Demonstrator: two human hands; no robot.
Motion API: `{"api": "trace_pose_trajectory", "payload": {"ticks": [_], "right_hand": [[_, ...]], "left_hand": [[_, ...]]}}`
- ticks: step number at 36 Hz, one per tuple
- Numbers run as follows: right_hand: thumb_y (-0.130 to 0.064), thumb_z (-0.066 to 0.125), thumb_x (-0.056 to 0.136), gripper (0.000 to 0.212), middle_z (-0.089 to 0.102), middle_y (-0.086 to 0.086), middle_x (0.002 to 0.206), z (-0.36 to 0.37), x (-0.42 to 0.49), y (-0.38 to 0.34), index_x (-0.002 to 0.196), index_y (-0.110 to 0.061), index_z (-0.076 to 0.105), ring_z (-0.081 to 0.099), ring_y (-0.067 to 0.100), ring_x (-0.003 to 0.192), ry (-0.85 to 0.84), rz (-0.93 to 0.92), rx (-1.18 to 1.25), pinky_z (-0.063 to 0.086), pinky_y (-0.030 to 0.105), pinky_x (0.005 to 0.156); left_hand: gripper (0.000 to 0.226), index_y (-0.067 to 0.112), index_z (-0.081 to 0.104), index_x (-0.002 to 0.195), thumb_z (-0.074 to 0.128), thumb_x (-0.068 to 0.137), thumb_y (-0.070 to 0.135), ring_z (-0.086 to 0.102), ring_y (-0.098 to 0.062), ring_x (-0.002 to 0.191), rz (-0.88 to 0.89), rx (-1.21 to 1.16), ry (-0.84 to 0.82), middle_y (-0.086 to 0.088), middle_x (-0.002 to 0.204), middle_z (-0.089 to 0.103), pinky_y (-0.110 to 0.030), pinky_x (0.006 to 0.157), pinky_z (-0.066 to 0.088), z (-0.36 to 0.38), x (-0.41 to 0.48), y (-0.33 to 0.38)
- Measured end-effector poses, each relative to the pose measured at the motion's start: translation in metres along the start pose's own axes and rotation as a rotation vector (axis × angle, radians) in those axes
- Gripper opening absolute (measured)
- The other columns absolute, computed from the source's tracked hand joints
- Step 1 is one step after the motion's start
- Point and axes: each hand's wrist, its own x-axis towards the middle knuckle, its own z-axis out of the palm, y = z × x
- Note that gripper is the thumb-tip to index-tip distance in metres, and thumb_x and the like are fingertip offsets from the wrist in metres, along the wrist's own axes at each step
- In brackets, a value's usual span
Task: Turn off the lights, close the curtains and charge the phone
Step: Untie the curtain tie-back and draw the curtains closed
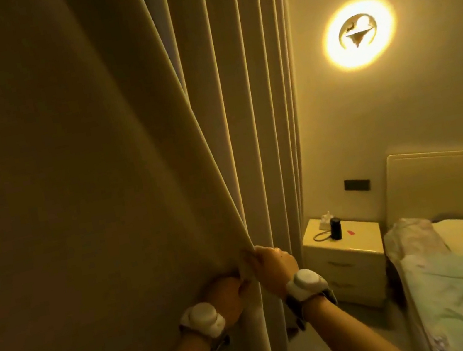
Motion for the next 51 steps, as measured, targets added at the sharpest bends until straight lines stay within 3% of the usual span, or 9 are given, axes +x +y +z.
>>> {"api": "trace_pose_trajectory", "payload": {"ticks": [2, 7, 13, 23, 30, 39, 43, 46, 51], "right_hand": [[-0.042, 0.032, 0.099, 0.038, 0.053, -0.016, 0.072, -0.009, 0.017, 0.030, 0.105, -0.021, 0.063, 0.051, 0.003, 0.062, 0.029, 0.030, -0.009, 0.034, 0.014, 0.058], [-0.046, 0.032, 0.098, 0.041, 0.069, 0.004, 0.102, -0.030, 0.049, 0.070, 0.107, -0.020, 0.063, 0.065, 0.024, 0.092, 0.070, 0.089, -0.038, 0.037, 0.024, 0.068], [-0.048, 0.034, 0.097, 0.039, 0.069, 0.004, 0.107, -0.047, 0.086, 0.117, 0.115, -0.026, 0.060, 0.065, 0.025, 0.096, 0.116, 0.179, -0.014, 0.046, 0.028, 0.075], [-0.045, 0.036, 0.097, 0.038, 0.068, 0.007, 0.106, -0.056, 0.176, 0.182, 0.116, -0.021, 0.059, 0.065, 0.022, 0.097, 0.151, 0.336, 0.065, 0.041, 0.023, 0.076], [-0.047, 0.036, 0.096, 0.036, 0.067, 0.007, 0.107, -0.042, 0.210, 0.179, 0.116, -0.025, 0.057, 0.064, 0.025, 0.099, 0.119, 0.345, 0.069, 0.051, 0.037, 0.088], [-0.052, 0.032, 0.095, 0.041, 0.067, 0.006, 0.104, -0.033, 0.216, 0.167, 0.108, -0.023, 0.059, 0.063, 0.023, 0.090, 0.052, 0.304, 0.036, 0.054, 0.039, 0.081], [-0.047, 0.033, 0.097, 0.039, 0.066, 0.003, 0.107, -0.032, 0.202, 0.162, 0.115, -0.026, 0.059, 0.058, 0.017, 0.083, 0.022, 0.262, 0.047, 0.049, 0.032, 0.073], [-0.045, 0.034, 0.097, 0.038, 0.061, -0.001, 0.095, -0.033, 0.192, 0.159, 0.116, -0.025, 0.060, 0.058, 0.017, 0.079, 0.014, 0.248, 0.077, 0.046, 0.027, 0.067], [-0.038, 0.039, 0.098, 0.033, 0.060, 0.001, 0.095, -0.026, 0.161, 0.149, 0.114, -0.019, 0.060, 0.053, 0.014, 0.079, -0.033, 0.184, 0.059, 0.036, 0.020, 0.060]], "left_hand": [[0.042, 0.012, 0.062, 0.113, 0.033, 0.098, 0.039, 0.060, -0.023, 0.109, 0.021, 0.000, 0.001, -0.010, 0.118, 0.064, -0.029, 0.093, 0.043, 0.011, 0.035, 0.021], [0.039, 0.016, 0.058, 0.121, 0.033, 0.099, 0.036, 0.061, -0.023, 0.105, 0.127, 0.026, 0.006, -0.010, 0.116, 0.064, -0.024, 0.083, 0.041, 0.021, 0.095, 0.055], [0.037, 0.015, 0.050, 0.130, 0.032, 0.100, 0.028, 0.054, -0.023, 0.119, 0.194, 0.099, -0.047, -0.009, 0.130, 0.057, -0.028, 0.101, 0.039, 0.033, 0.156, 0.098], [0.032, 0.016, 0.053, 0.124, 0.036, 0.099, 0.027, 0.054, -0.019, 0.119, 0.292, 0.095, -0.034, -0.006, 0.130, 0.057, -0.025, 0.102, 0.039, 0.048, 0.275, 0.137], [0.035, 0.014, 0.054, 0.124, 0.034, 0.099, 0.029, 0.052, -0.023, 0.120, 0.289, 0.071, -0.027, -0.010, 0.130, 0.056, -0.029, 0.104, 0.038, 0.047, 0.317, 0.108], [0.039, 0.010, 0.047, 0.131, 0.030, 0.101, 0.027, 0.048, -0.022, 0.127, 0.234, 0.075, -0.017, -0.010, 0.137, 0.051, -0.029, 0.108, 0.033, 0.040, 0.310, 0.089], [0.037, 0.008, 0.056, 0.120, 0.032, 0.100, 0.028, 0.055, -0.026, 0.117, 0.198, 0.005, -0.038, -0.013, 0.125, 0.059, -0.029, 0.098, 0.038, 0.043, 0.290, 0.082], [0.037, 0.006, 0.049, 0.127, 0.035, 0.099, 0.026, 0.051, -0.027, 0.123, 0.185, 0.008, -0.083, -0.011, 0.130, 0.055, -0.031, 0.105, 0.036, 0.047, 0.274, 0.081], [0.039, 0.009, 0.059, 0.118, 0.032, 0.100, 0.030, 0.058, -0.027, 0.111, 0.129, -0.012, 0.016, -0.013, 0.122, 0.063, -0.030, 0.093, 0.041, 0.047, 0.224, 0.075]]}}
